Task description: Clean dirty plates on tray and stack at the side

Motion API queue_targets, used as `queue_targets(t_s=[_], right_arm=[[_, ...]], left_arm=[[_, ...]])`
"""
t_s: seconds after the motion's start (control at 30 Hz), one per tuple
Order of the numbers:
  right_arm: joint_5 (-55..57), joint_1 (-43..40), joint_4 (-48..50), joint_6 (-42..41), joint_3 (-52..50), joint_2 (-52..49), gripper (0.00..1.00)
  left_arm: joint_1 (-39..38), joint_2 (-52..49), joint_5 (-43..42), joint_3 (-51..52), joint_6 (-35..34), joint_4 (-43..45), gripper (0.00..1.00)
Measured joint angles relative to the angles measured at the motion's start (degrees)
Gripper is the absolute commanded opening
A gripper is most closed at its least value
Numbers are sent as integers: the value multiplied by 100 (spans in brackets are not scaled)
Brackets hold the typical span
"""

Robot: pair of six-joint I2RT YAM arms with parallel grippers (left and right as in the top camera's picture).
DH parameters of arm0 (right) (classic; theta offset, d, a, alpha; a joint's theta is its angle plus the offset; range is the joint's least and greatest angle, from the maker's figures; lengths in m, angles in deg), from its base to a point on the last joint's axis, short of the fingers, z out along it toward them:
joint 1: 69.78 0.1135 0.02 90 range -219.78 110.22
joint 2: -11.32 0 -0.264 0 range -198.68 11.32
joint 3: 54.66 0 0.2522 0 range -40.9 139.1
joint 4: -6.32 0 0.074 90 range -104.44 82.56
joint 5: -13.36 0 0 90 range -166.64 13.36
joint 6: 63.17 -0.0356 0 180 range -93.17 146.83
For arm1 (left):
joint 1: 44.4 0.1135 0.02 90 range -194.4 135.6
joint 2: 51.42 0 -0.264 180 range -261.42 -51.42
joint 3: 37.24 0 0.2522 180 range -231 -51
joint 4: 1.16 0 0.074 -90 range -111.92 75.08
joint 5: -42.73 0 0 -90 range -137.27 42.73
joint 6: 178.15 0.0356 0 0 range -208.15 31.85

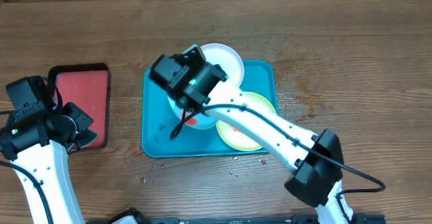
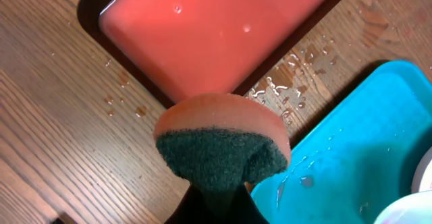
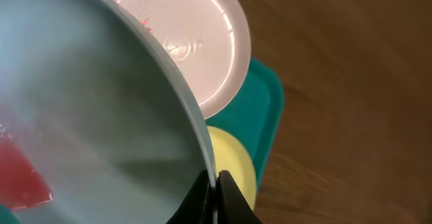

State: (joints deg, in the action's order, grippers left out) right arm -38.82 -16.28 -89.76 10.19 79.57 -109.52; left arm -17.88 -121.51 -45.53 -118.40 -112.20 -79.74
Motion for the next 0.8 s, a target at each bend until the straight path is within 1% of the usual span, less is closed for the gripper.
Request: queue_targets(t_s=[0.3, 0.47, 0.8], right_arm=[[1318, 173, 50, 669, 0, 0, 4], [1611, 175, 72, 813, 0, 0, 4], [2157, 177, 66, 1370, 0, 0, 4]], left_arm=[[0, 0, 2, 0, 0, -13, 4], [0, 0, 2, 0, 0, -11, 4], [0, 0, 2, 17, 0, 15, 4]])
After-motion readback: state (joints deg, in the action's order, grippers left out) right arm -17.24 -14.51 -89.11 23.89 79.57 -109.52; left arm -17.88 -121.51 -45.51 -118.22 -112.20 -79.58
